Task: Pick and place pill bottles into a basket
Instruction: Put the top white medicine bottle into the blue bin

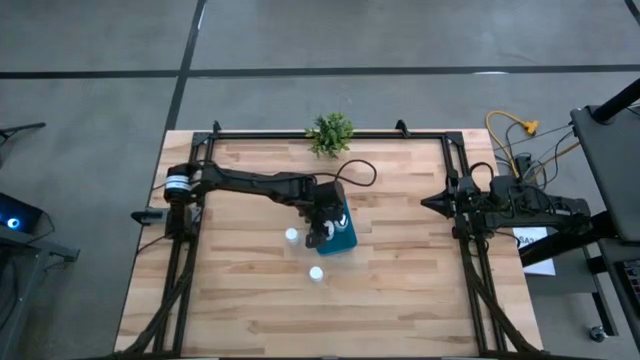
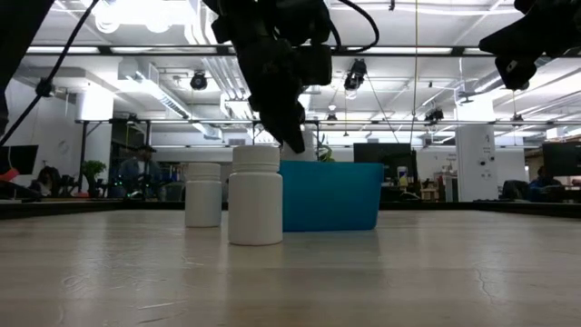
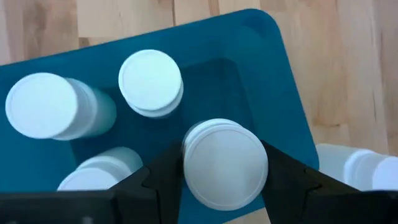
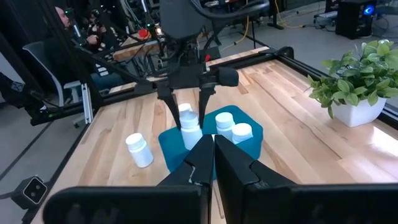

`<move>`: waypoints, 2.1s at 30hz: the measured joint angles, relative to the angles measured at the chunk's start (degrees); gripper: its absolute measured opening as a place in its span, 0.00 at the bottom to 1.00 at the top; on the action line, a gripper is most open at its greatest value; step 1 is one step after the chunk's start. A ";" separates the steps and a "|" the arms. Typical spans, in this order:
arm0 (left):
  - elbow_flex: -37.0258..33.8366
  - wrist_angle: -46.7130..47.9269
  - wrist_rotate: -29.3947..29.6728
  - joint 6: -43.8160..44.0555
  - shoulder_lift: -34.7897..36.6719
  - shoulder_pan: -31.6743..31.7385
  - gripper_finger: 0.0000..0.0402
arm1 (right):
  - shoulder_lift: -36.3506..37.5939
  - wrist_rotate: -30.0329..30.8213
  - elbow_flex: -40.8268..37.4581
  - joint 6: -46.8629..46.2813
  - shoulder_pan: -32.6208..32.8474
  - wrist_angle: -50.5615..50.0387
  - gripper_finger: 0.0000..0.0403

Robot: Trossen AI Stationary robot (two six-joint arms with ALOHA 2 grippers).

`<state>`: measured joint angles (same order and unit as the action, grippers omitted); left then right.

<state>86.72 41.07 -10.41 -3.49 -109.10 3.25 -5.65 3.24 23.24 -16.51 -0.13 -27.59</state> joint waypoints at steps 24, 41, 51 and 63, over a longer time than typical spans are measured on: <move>-3.39 -1.90 2.97 0.15 -0.41 -0.11 0.38 | 0.00 0.01 0.00 -0.44 0.01 0.00 0.02; -3.52 -3.61 3.67 0.13 -3.07 -0.08 0.38 | -0.02 0.60 0.00 -1.10 -0.01 0.18 0.02; -3.54 -3.49 4.28 -0.08 -3.27 -0.11 0.38 | -0.02 1.28 0.00 -1.05 -0.01 0.72 0.02; -3.56 -2.59 5.30 -0.62 -3.17 -0.02 0.38 | -0.02 1.34 0.00 -1.07 -0.01 0.81 0.02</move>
<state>83.15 38.48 -5.12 -4.11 -112.28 3.22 -5.67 4.58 23.24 -17.58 -0.14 -26.79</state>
